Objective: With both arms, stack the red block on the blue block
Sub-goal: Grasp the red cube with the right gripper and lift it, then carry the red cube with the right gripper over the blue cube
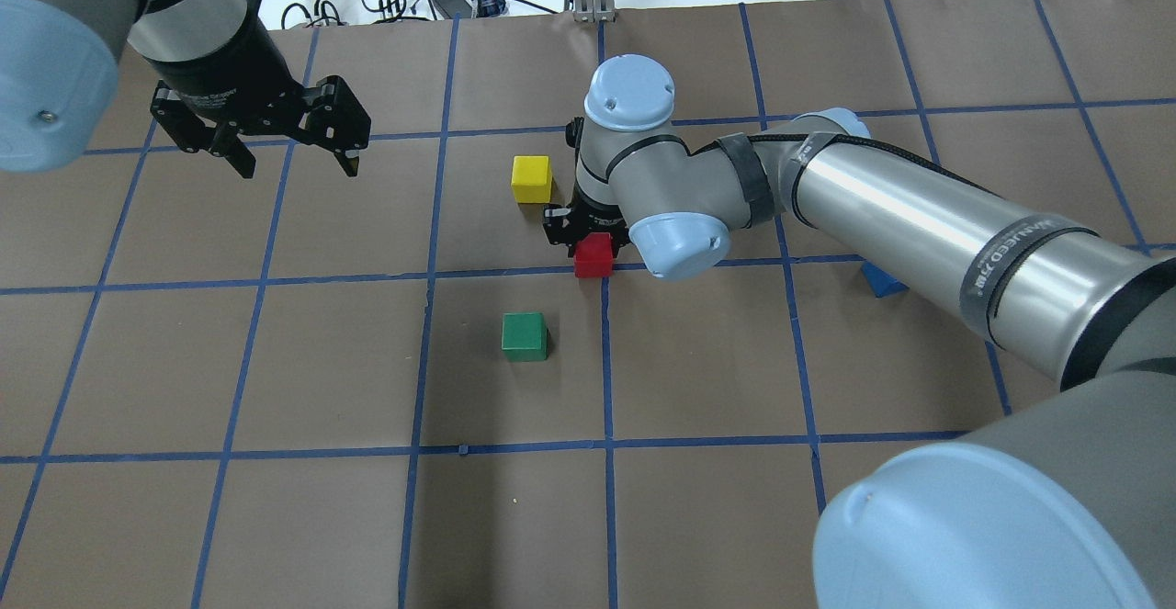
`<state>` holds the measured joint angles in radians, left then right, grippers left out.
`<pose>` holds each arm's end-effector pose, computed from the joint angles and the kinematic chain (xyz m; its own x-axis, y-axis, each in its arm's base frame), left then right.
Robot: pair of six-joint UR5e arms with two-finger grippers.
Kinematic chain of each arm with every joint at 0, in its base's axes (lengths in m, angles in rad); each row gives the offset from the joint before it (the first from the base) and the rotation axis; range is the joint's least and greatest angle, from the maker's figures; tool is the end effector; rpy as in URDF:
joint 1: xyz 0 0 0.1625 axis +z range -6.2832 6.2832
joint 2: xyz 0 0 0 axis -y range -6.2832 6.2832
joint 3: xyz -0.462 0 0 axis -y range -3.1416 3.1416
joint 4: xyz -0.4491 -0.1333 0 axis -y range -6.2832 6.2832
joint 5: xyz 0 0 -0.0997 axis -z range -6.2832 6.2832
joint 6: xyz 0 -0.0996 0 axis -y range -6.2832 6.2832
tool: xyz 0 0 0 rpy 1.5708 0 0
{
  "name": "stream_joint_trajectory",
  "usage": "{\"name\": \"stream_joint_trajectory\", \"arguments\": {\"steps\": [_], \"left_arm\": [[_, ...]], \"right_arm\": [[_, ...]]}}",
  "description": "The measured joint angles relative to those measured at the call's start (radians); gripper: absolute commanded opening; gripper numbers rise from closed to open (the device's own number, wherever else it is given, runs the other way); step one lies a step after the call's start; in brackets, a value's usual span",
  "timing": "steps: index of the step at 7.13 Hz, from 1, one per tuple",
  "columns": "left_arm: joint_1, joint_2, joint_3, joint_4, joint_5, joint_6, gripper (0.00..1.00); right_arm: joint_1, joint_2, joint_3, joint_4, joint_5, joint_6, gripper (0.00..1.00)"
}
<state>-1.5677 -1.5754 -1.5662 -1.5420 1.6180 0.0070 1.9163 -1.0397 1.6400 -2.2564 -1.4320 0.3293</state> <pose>-0.1269 -0.5541 0.5279 -0.9989 0.0025 -0.0474 0.0039 0.9996 -0.0285 0.3796 -0.6204 0.2174 -0.9871 -0.0247 -0.1580 -0.0193 0.9992 -0.0360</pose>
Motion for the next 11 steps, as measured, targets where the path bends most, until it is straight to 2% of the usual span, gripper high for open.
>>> {"name": "stream_joint_trajectory", "arguments": {"steps": [1,3,4,6,8,11], "left_arm": [[0.0,0.001,0.0,0.0,0.0,0.0,1.0],[0.0,0.0,0.0,0.0,0.0,0.0,1.0],[0.0,0.0,0.0,0.0,0.0,0.0,1.0],[0.0,-0.002,0.003,-0.001,-0.007,-0.014,1.0],[0.0,-0.004,0.009,-0.002,-0.012,-0.03,1.0],[-0.001,-0.004,0.002,0.001,-0.008,-0.022,1.0]], "right_arm": [[-0.006,-0.019,-0.032,0.059,-0.004,0.0,0.0],[-0.068,-0.069,-0.119,0.259,-0.007,-0.005,0.0],[-0.132,-0.098,-0.148,0.358,-0.008,-0.025,0.0],[-0.276,-0.159,-0.153,0.485,-0.021,-0.185,0.0],[-0.388,-0.199,-0.115,0.529,-0.094,-0.384,0.0],[-0.509,-0.275,0.019,0.473,-0.121,-0.666,0.0]]}}
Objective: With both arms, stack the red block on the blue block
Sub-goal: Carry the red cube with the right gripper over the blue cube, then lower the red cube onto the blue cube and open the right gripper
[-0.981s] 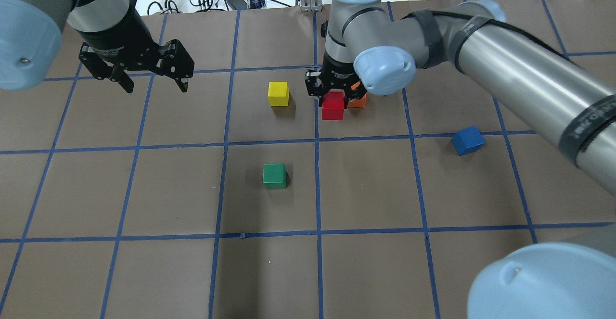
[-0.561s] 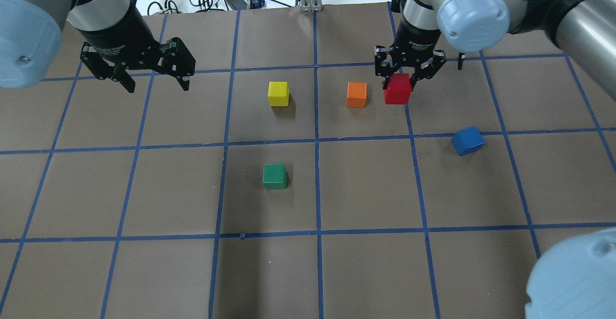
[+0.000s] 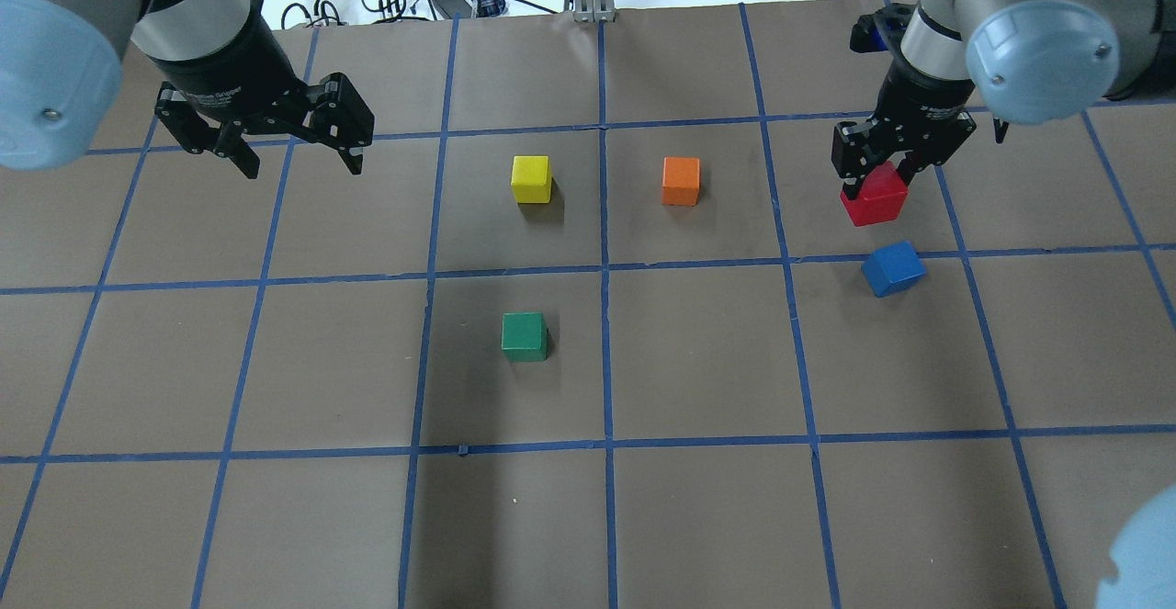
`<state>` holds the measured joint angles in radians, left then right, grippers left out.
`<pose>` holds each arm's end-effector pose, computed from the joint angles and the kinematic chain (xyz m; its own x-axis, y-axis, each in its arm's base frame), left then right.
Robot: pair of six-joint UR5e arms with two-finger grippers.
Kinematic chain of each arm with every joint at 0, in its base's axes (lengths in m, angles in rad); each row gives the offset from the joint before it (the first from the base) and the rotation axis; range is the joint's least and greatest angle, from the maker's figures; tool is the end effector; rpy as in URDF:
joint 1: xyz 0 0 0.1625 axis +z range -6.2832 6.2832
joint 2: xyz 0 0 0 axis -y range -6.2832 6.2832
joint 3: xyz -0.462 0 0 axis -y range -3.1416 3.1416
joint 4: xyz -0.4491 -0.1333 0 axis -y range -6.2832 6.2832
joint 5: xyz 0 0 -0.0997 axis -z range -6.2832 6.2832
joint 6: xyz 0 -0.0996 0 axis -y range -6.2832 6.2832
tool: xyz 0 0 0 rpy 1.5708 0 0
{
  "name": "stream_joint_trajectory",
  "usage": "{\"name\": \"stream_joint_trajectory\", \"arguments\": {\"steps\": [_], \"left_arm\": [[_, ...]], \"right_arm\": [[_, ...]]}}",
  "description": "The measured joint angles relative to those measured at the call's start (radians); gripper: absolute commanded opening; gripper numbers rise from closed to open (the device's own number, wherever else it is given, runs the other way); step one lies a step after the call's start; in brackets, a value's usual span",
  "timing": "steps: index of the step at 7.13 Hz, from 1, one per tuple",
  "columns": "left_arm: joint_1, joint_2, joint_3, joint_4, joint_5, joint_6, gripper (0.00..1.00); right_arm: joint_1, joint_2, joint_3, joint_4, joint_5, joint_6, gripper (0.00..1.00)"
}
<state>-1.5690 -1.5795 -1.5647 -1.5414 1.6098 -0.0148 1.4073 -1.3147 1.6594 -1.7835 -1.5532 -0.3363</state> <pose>-0.1284 -0.5557 0.5265 -0.9991 -0.0176 -0.0386 -0.0166 0.9995 -0.0274 0.0314 -0.6391 0.3458 -0.9841 -0.1670 -0.0599 -0.1731 0.9778 0.1185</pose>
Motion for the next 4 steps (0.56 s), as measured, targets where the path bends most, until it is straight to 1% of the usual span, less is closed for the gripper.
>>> {"name": "stream_joint_trajectory", "arguments": {"steps": [2,4], "left_arm": [[0.0,0.001,-0.001,0.0,0.001,0.002,1.0],[0.0,0.001,-0.001,0.0,0.002,0.005,1.0]], "right_arm": [[-0.057,-0.013,0.105,-0.152,-0.001,-0.133,0.0],[-0.071,-0.024,0.175,-0.242,0.0,-0.168,0.0]]}}
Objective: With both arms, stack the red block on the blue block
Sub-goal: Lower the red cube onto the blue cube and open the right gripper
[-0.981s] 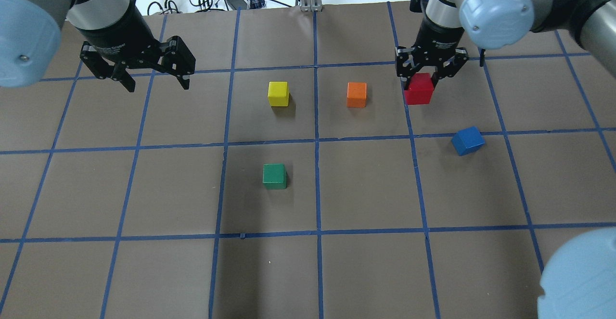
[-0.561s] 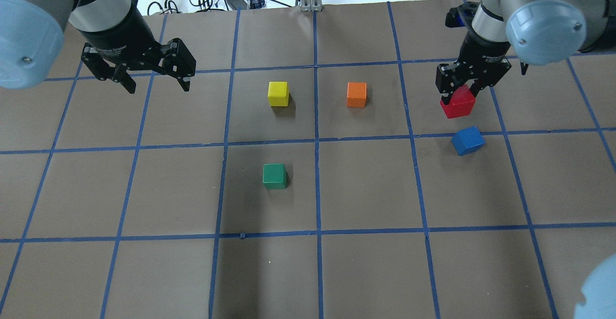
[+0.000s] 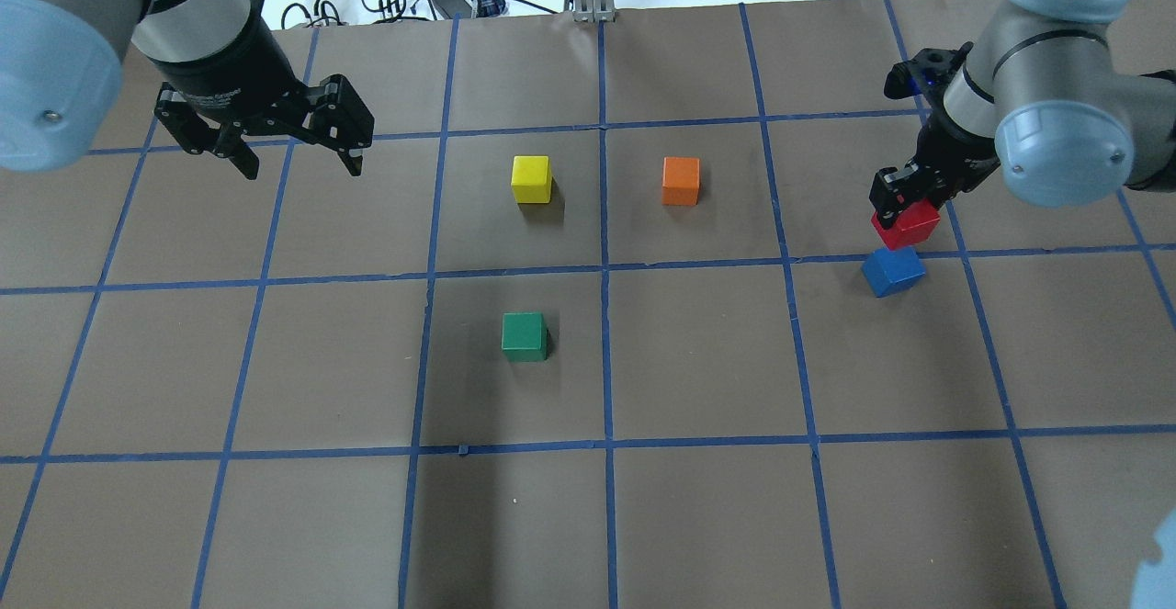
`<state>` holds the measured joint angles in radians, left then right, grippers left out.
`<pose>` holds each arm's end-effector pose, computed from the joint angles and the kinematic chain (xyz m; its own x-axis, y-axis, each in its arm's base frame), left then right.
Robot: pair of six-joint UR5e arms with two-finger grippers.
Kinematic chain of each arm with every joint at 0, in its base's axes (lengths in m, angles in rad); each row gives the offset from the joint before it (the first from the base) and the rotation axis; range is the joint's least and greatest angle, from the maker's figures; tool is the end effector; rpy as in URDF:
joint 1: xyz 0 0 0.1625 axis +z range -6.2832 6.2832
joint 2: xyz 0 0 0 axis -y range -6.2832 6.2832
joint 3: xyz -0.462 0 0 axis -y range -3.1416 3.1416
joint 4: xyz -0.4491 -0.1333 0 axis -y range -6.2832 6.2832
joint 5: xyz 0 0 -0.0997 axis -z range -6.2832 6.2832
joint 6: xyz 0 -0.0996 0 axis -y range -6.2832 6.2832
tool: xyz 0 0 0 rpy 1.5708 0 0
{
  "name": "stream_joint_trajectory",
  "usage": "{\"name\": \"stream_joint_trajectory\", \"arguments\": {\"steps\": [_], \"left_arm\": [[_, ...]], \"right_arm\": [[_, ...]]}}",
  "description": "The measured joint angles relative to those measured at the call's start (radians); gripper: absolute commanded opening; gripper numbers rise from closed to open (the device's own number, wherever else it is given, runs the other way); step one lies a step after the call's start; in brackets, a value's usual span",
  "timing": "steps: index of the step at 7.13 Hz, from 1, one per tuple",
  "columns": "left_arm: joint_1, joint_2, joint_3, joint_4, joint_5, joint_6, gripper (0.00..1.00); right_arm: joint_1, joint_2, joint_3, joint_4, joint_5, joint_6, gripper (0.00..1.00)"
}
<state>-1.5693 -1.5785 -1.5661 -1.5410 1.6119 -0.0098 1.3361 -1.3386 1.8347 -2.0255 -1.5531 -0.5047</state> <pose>-0.1284 -0.5552 0.5263 -0.9991 -0.0124 -0.0408 -0.0113 0.9996 -0.0272 -0.0074 -0.6118 0.2947 -0.9634 -0.2657 -0.0355 -0.2668 0.9634 0.0277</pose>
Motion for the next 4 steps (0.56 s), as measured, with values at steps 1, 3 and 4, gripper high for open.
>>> {"name": "stream_joint_trajectory", "arguments": {"steps": [1,3,4], "left_arm": [[0.0,0.0,0.0,0.0,-0.001,0.0,1.0],[0.0,0.0,-0.001,0.001,-0.002,0.001,1.0],[0.0,0.0,0.0,0.001,-0.002,0.0,1.0]], "right_arm": [[-0.003,-0.002,0.02,-0.018,0.0,-0.008,0.0],[-0.004,-0.003,0.039,-0.031,-0.001,-0.013,0.0],[-0.005,-0.003,0.047,-0.035,-0.002,-0.013,0.0]]}}
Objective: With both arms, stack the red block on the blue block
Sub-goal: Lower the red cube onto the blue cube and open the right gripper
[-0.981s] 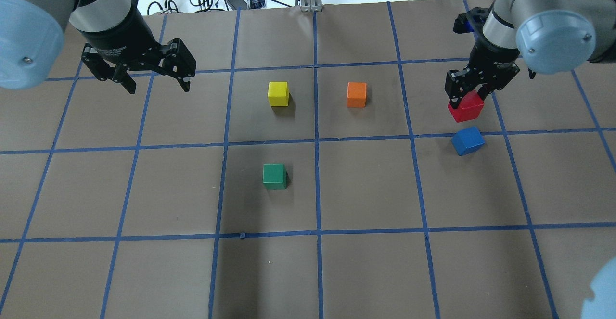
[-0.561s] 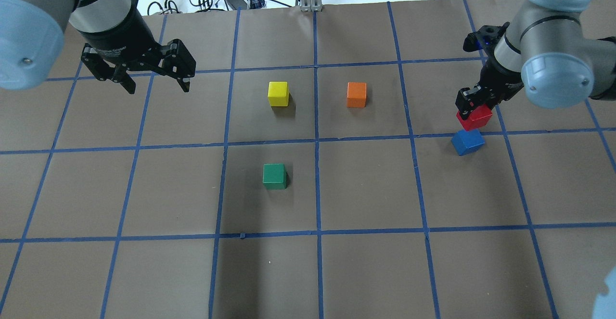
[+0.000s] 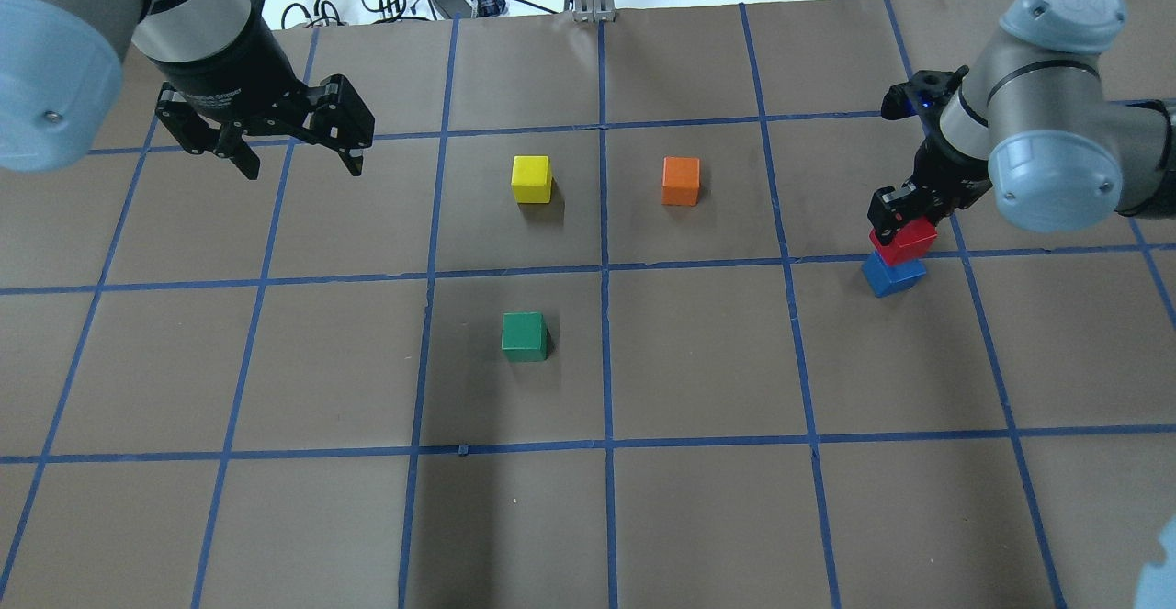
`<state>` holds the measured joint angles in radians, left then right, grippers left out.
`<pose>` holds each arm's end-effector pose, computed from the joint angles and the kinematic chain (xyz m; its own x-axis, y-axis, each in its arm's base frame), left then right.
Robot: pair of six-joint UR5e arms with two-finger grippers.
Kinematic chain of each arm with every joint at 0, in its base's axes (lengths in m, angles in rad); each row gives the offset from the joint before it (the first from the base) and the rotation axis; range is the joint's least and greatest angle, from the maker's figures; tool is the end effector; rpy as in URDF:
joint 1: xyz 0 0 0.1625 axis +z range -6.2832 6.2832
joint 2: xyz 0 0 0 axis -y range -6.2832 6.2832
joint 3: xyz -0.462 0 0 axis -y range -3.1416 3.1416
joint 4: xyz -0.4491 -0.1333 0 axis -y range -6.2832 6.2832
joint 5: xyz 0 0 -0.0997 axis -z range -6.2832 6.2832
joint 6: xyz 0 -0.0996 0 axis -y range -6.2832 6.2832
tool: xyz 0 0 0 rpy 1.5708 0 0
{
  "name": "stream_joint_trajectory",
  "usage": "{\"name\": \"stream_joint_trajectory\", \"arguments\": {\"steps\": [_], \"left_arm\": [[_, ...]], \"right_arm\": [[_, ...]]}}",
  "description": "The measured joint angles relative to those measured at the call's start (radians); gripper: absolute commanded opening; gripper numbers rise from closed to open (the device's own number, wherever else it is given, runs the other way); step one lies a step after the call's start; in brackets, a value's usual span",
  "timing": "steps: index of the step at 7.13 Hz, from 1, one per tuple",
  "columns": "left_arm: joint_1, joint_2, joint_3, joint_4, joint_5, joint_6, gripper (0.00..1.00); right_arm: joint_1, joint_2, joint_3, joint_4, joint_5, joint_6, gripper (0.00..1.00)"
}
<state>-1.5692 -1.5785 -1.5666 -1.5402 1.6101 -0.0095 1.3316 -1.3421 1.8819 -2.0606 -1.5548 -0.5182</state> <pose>-0.1285 -0.5552 0.5261 -0.9992 -0.0122 -0.0390 -0.0111 0.9996 -0.0275 -0.0074 -0.5999 0.2772 -0.9609 -0.2741 -0.0386 -0.2755 0.9606 0.0355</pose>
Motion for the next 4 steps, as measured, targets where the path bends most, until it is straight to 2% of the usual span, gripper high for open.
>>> {"name": "stream_joint_trajectory", "arguments": {"steps": [4], "left_arm": [[0.0,-0.002,0.014,-0.011,-0.007,-0.016,1.0]], "right_arm": [[-0.012,0.0,0.041,-0.038,0.003,-0.001,0.0]]}}
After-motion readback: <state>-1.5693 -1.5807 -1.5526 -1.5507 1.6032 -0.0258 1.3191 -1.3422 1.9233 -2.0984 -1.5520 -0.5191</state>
